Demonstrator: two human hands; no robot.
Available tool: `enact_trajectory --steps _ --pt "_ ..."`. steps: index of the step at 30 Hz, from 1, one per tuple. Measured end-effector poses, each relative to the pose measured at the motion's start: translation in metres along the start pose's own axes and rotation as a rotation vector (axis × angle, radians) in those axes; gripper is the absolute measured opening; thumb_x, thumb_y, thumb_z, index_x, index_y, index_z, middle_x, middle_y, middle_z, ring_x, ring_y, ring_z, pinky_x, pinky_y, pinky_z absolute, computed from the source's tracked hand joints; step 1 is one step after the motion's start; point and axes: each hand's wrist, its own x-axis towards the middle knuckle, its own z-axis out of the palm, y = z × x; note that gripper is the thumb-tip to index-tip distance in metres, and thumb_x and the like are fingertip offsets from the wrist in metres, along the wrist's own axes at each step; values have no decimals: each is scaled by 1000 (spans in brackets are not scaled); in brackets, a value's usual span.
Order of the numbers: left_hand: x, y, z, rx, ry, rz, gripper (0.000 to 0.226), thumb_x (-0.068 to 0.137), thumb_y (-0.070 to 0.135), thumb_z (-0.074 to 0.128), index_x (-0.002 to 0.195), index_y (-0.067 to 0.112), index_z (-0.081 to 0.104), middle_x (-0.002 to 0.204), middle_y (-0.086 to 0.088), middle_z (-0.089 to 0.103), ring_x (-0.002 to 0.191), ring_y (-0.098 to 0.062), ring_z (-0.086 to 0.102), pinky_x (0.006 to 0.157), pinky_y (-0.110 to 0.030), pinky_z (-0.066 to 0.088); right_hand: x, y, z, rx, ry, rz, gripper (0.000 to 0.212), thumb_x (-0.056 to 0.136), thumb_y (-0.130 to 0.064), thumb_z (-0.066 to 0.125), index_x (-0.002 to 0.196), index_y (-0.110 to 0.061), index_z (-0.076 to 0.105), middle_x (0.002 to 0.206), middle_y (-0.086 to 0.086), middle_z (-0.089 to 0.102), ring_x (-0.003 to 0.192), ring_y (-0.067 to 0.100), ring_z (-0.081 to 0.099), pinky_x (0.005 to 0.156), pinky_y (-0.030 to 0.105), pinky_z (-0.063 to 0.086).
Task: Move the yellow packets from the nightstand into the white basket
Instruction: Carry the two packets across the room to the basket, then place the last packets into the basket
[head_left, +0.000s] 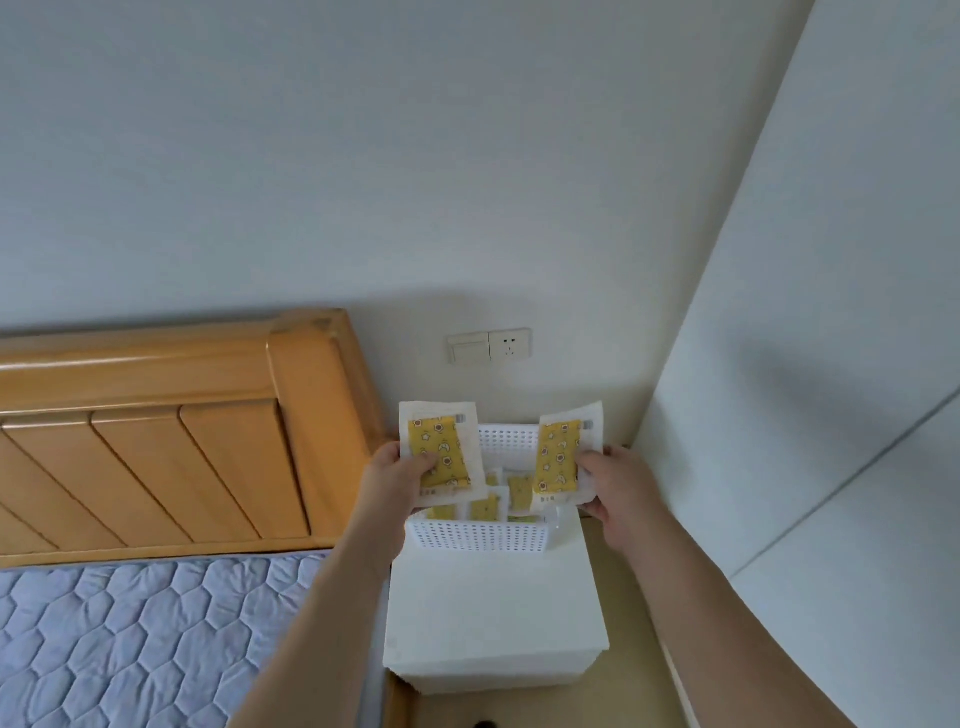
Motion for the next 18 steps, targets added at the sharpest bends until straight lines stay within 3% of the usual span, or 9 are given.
enact_trajectory --steps 2,4,8,10,12,14,16,18 --pt "45 -4 6 39 -36 -47 15 89 7 66 102 15 65 98 -5 74 91 -25 72 84 -44 58 32 2 12 -50 13 15 7 92 -6 58 94 -10 64 92 9 72 84 26 70 80 42 58" --pt "87 -11 13 92 -51 -84 14 89 5 64 99 14 65 98 -5 74 90 -24 71 79 -39 58 64 6 24 -138 39 25 5 89 -5 61 89 -7 65 90 12 72 83 28 71 80 44 59" --pt "160 -36 26 195 -70 -146 12 89 5 62 94 16 64 97 -3 72 88 -21 69 74 -35 56 130 24 44 -318 95 63 4 83 -5 64 82 -5 60 92 19 69 76 28 69 61 35 59" --pt "187 -53 31 248 -93 -185 11 88 6 64 96 14 64 97 -4 72 89 -23 70 82 -40 58 160 39 53 -439 94 68 11 81 -5 62 75 -8 54 86 18 66 70 28 67 55 36 58" --pt "210 -72 36 289 -118 -228 12 88 7 64 97 15 64 98 -3 73 90 -23 71 85 -44 58 188 56 62 -592 72 67 13 79 -8 61 72 -11 51 76 13 63 64 29 68 61 42 61" --pt "228 -91 40 321 -127 -259 14 87 9 64 97 18 64 99 0 73 91 -21 71 85 -43 58 214 75 70 -790 19 40 14 79 -10 57 70 -11 48 65 7 55 55 25 62 59 32 56" --pt "244 -108 42 348 -115 -277 15 87 11 64 98 21 64 98 1 73 90 -20 70 85 -42 58 239 100 76 -962 -28 3 10 82 -6 52 74 -11 48 64 2 49 54 18 53 51 27 45" --pt "257 -121 40 356 -85 -283 15 87 10 63 99 20 64 97 1 73 89 -20 70 84 -41 58 258 125 84 -1167 -59 -37 9 88 -3 48 92 -10 53 71 0 51 59 13 50 48 23 38"
